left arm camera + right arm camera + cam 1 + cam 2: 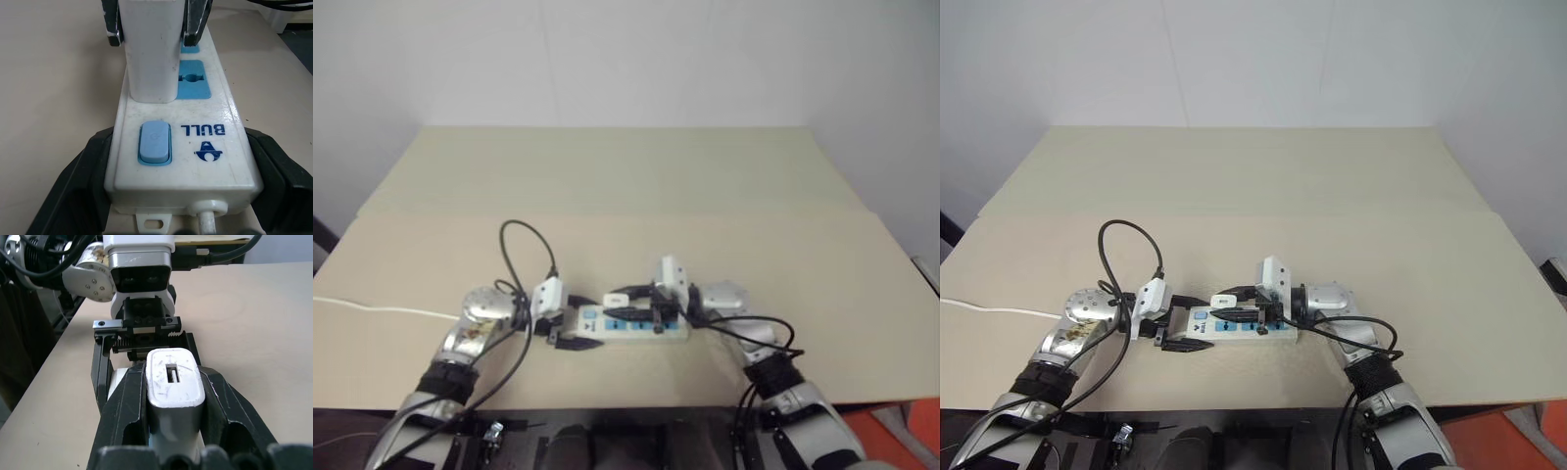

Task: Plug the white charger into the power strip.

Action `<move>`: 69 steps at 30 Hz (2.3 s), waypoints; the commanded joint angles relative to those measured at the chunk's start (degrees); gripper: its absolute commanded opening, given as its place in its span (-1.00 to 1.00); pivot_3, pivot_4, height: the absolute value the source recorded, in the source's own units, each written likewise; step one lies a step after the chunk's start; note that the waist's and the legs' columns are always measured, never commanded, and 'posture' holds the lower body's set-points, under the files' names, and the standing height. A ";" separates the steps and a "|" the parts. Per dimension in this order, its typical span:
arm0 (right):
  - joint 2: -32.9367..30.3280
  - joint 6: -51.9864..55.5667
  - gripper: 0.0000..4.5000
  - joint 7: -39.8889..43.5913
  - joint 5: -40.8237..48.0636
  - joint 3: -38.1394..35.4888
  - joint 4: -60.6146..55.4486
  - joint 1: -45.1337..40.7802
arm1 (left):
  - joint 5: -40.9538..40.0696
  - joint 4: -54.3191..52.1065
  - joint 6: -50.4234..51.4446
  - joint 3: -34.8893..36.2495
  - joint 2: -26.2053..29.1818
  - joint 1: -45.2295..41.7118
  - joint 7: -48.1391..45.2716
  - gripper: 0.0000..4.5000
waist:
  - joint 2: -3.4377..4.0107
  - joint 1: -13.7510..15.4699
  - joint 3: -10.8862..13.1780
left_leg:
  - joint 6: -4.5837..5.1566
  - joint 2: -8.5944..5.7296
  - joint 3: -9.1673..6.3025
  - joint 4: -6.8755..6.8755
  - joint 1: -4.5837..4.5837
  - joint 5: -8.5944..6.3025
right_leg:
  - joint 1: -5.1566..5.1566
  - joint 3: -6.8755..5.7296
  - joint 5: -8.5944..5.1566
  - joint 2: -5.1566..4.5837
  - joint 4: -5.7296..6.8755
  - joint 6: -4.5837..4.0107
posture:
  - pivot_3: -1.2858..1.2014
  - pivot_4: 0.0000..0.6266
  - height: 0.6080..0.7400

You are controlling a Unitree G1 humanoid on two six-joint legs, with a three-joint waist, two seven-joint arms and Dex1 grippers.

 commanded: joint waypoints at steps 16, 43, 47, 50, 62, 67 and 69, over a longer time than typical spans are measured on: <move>-3.23 9.08 -0.17 0.85 -4.48 5.14 1.68 0.62 | 0.32 0.17 -0.48 0.81 1.15 -0.07 -0.37 0.46 | 0.00 -0.03 -0.05 | 0.00 0.03 0.01 -0.05 0.16 0.00 | 0.08 0.02 -0.03 0.02 0.05 -0.05 | 0.03 -0.52 1.00; -8.65 10.02 1.00 1.35 -1.30 -1.29 -10.13 0.65 | -7.64 -14.07 9.09 5.83 7.42 2.13 -3.68 0.99 | -0.08 0.28 -0.04 | 0.00 -0.02 -0.01 -0.08 -0.14 0.00 | -0.10 -0.05 -0.05 -0.08 -0.08 -0.04 | 0.03 -0.52 1.00; -13.91 12.49 1.00 1.90 0.56 -4.22 -18.16 2.16 | -9.05 -17.23 9.90 7.31 8.74 4.09 -3.42 0.99 | -0.05 0.10 0.08 | 0.00 -0.01 -0.01 -0.08 -0.42 0.00 | -0.36 -0.06 -0.05 -0.07 -0.09 -0.04 | 0.03 -0.52 1.00; -18.10 13.58 1.00 2.33 2.74 -7.73 -22.00 3.80 | -10.17 -19.53 10.47 9.12 10.09 6.00 -2.86 0.99 | -0.06 0.09 0.09 | 0.00 0.01 -0.02 -0.08 -0.68 0.00 | -0.64 -0.06 -0.05 -0.04 -0.06 -0.05 | 0.03 -0.52 1.00; -32.07 15.59 1.00 4.05 7.02 -19.61 -25.78 10.91 | -14.78 -26.28 14.51 19.59 17.01 14.67 -0.25 0.99 | -0.11 0.06 0.20 | 0.00 0.02 0.05 -0.09 -0.90 0.00 | -0.94 -0.01 -0.05 -0.05 -0.06 -0.04 | 0.03 -0.52 1.00; -34.30 15.82 1.00 2.41 7.12 -22.40 -27.48 14.04 | -15.44 -27.41 15.29 22.69 18.75 17.67 0.40 0.99 | -0.12 0.10 0.23 | 0.00 0.04 0.07 -0.09 -0.86 0.00 | -0.92 0.00 -0.08 -0.04 -0.05 0.01 | 0.03 -0.52 1.00; -34.75 16.13 1.00 1.59 7.56 -23.61 -27.28 14.74 | -15.57 -27.88 15.47 23.36 19.07 18.76 0.49 0.99 | -0.11 0.12 0.23 | -0.01 0.04 0.08 -0.08 -0.86 0.00 | -0.93 0.01 -0.11 -0.05 -0.05 0.06 | 0.03 -0.52 1.00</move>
